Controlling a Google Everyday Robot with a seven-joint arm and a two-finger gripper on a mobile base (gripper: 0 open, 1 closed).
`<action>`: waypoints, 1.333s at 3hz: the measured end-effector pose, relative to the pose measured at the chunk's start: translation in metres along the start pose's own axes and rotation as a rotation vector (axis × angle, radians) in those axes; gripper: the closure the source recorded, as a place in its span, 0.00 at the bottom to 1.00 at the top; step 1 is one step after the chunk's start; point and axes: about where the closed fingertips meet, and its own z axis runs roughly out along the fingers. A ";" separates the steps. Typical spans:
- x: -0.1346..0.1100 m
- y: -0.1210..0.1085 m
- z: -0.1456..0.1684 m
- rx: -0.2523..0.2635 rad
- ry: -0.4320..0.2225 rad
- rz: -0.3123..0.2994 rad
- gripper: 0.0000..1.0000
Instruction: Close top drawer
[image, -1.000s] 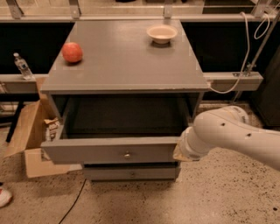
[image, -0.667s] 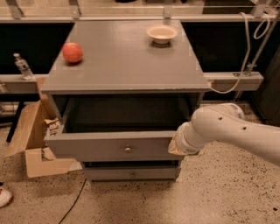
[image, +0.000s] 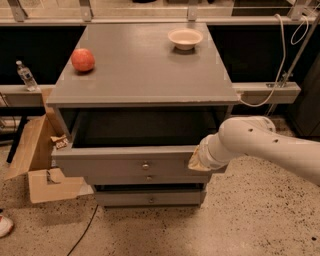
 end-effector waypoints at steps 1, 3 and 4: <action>0.000 0.001 0.000 0.001 -0.001 0.000 1.00; -0.011 -0.028 0.010 0.056 -0.067 -0.019 1.00; -0.021 -0.052 0.017 0.094 -0.112 -0.027 1.00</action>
Offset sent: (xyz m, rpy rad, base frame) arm 0.0885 0.0266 0.0139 0.1613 -0.1832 0.0451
